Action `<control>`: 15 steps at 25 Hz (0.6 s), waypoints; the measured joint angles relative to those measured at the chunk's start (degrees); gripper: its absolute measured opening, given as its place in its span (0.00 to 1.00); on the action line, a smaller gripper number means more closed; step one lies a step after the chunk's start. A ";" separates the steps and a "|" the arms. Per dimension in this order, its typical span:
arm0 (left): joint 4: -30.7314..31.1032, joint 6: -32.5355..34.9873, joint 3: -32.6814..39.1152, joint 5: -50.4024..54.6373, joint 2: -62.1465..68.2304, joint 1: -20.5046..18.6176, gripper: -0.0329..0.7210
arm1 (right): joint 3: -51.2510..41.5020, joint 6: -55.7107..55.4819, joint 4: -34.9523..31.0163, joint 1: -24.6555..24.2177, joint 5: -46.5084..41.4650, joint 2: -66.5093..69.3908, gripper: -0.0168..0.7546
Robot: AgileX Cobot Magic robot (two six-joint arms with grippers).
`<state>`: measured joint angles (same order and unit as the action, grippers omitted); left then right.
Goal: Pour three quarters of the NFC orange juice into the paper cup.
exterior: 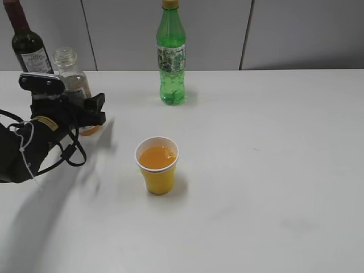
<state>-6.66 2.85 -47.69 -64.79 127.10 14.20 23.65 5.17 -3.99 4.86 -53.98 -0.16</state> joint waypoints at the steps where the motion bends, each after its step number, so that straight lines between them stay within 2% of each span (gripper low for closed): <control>1: 0.06 0.00 0.00 0.11 0.00 0.00 0.81 | 0.00 0.00 0.00 0.00 0.00 0.00 0.79; 2: 0.20 0.00 0.00 0.32 0.00 0.00 0.87 | 0.00 0.00 0.00 0.00 0.00 0.00 0.79; 4: 0.31 0.00 0.46 0.42 -0.66 0.00 0.90 | 0.00 0.00 0.00 0.00 0.00 0.00 0.79; 10: 0.33 0.00 5.79 -0.14 -5.15 0.00 0.91 | 0.00 0.00 0.00 0.00 0.00 0.00 0.79; 15: -0.81 0.08 14.40 -2.30 -10.67 0.00 0.91 | 0.00 0.00 0.00 0.00 0.00 0.00 0.79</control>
<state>-7.47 2.93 -33.29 -67.10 116.43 14.20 23.65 5.17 -3.99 4.86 -53.98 -0.16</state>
